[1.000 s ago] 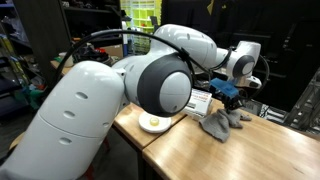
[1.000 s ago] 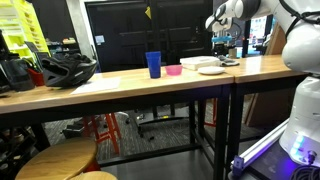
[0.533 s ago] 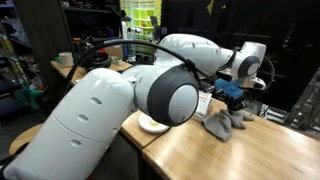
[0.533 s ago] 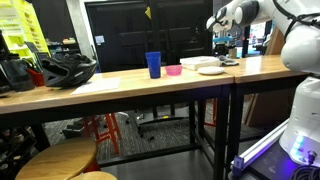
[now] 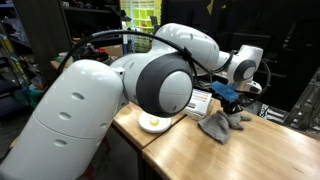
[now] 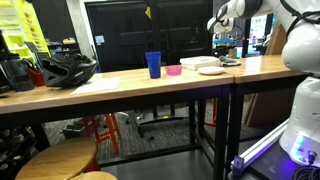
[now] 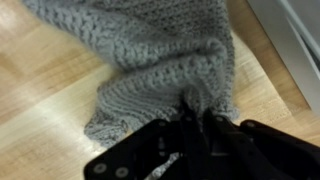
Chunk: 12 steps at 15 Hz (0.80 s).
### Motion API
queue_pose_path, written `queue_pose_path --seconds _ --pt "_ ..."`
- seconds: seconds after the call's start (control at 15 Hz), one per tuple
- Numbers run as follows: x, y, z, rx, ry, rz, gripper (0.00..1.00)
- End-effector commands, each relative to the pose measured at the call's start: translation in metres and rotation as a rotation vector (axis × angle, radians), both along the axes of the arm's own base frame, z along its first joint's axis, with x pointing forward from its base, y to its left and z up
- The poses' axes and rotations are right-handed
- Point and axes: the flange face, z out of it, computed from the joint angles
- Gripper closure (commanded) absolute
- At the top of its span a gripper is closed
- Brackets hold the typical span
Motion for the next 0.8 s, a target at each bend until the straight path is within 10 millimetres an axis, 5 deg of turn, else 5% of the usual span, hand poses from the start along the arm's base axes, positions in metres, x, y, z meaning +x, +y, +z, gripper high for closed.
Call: queue_pose_path --seconds 0.0,0.73 --pt "-0.029 0.025 -0.008 0.045 0.002 -0.006 0.98" --pt "-0.111 0.07 -0.028 0.049 -0.018 -0.026 0.98"
